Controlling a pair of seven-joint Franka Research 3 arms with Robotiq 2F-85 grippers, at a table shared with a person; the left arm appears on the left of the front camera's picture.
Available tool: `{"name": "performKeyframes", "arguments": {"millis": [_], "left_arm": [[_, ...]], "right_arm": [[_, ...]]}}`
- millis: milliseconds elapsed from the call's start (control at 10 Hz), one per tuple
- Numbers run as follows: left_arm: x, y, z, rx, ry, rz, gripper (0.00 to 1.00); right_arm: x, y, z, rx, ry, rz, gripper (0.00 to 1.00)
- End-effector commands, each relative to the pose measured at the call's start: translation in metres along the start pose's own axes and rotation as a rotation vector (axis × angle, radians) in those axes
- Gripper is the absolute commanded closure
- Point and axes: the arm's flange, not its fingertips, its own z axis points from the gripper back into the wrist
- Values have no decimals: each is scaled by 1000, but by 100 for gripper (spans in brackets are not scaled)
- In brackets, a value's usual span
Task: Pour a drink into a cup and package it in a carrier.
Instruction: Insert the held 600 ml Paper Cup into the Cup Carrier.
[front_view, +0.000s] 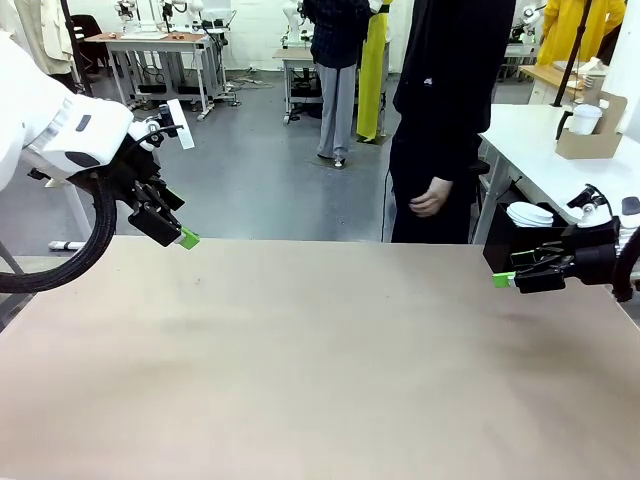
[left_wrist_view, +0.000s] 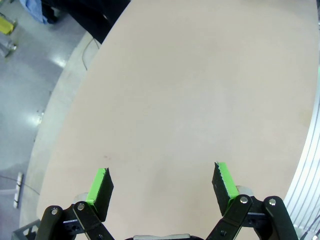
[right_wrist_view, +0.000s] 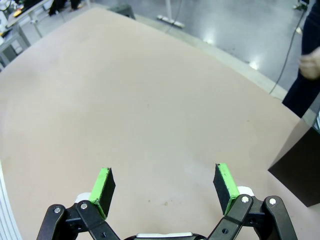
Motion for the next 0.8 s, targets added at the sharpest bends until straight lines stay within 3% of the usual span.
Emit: {"name": "performKeyframes", "arguments": {"millis": [0, 700], "left_arm": [[-1, -1, 1, 4, -3, 12, 0], [-1, -1, 1, 4, -3, 12, 0]], "right_arm": [[1, -1, 2, -13, -1, 8, 0], [1, -1, 2, -13, -1, 8, 0]]}}
